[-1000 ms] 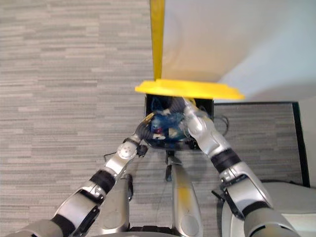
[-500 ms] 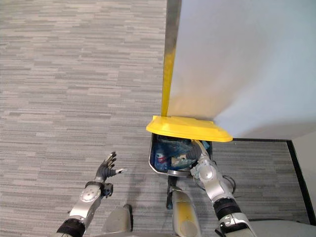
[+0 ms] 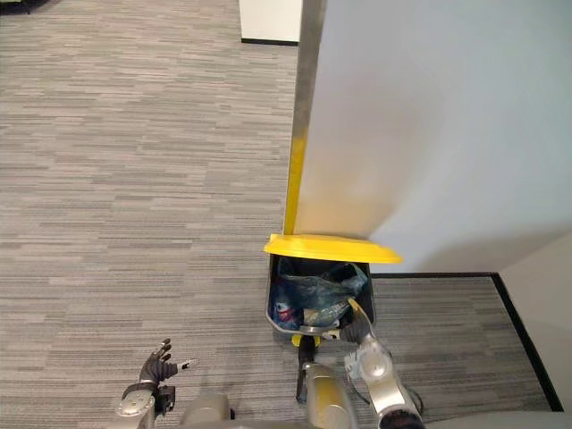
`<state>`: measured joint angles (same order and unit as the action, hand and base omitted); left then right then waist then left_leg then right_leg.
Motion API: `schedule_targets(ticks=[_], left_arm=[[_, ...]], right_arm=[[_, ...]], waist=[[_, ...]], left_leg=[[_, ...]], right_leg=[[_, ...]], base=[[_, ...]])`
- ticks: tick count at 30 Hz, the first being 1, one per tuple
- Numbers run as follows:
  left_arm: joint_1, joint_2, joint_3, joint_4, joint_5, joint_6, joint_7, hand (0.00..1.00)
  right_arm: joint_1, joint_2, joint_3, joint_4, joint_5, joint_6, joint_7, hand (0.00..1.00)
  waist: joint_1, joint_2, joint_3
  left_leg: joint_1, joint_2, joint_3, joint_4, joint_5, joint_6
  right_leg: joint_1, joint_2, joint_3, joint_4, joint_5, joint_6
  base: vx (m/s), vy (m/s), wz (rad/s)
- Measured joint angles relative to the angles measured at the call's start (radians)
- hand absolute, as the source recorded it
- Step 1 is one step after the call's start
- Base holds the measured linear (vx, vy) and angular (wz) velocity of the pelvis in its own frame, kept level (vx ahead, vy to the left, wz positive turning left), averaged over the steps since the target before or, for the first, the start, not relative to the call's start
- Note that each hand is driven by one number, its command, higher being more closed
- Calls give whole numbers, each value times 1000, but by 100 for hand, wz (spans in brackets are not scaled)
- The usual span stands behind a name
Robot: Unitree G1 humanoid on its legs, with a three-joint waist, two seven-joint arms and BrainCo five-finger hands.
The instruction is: Gather rubbish on tea table into small bin, then transfer packed bag to large trash can.
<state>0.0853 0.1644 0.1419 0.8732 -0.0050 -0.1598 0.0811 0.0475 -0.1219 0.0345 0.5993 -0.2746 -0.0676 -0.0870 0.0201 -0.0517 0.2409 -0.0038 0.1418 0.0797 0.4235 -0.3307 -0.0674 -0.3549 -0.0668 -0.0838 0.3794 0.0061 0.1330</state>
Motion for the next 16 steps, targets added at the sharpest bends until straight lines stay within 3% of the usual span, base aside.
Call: schedule_targets(ticks=[1, 2, 3, 4, 5, 6, 8, 11, 16], left_arm=[[-4, -5, 20, 1, 0, 3, 9, 0], [4, -9, 27, 0, 0, 9, 15, 0], [9, -9, 27, 0, 0, 10, 15, 0], [17, -10, 27, 0, 0, 18, 16, 0], [15, -13, 29, -1, 0, 21, 17, 0], [10, -13, 42, -1, 0, 22, 18, 0], [-5, -74, 66, 1, -2, 24, 19, 0], [-9, -110, 68, 7, -3, 21, 22, 0], [-10, -88, 99, 44, -4, 21, 29, 0]], right_arm=[[24, 11, -9, -4, 17, 0, 1, 0], [74, 35, -35, -15, 40, -1, 0, 0], [96, 43, -38, -16, 41, -1, 0, 0], [127, 58, -40, -16, 42, 0, 2, 0], [137, 73, -55, -16, 49, -1, 2, 0], [142, 80, -67, -10, 51, -2, 1, 0], [122, 71, -121, 42, 83, -8, -5, 0], [120, 44, -182, 183, 119, 0, -6, 0], [132, 29, -186, 222, 126, 0, -8, 0]], waist=[[-5, -12, -1], [-4, -21, -7], [-2, -27, -12], [3, -43, -23], [8, -59, -36], [9, -69, -46], [22, -29, -64], [16, 29, -92], [11, 34, -112]], left_leg=[[1, -1, 8, -6, 11, 4], [3, -2, 8, -9, 16, 3], [3, -2, 11, -11, 19, 1], [0, -2, 21, -28, 32, -11], [-6, -2, 38, -45, 51, -23], [-15, -4, 47, -56, 63, -28], [-21, 15, 87, -131, 119, -46], [37, 32, 88, -271, 197, -54], [53, 28, 88, -322, 228, -50]], right_leg=[[-41, -17, -4, 212, -50, -61], [-31, -38, -4, 395, -101, -74], [-11, -47, -3, 444, -119, -72], [65, -65, 9, 466, -188, -60], [122, -70, 13, 359, -259, -31], [139, -67, -1, 291, -278, -44], [170, -19, -1, 103, -261, -91], [230, 23, -5, -35, -183, -107], [248, 31, -2, -91, -145, -104]], base=[[-239, -18, -29], [-162, -7, -11], [-147, -59, -15], [-73, -102, -33], [-34, -132, -42], [-21, -159, -58], [-33, -136, -51], [-84, -72, -14], [-63, -11, -1]])
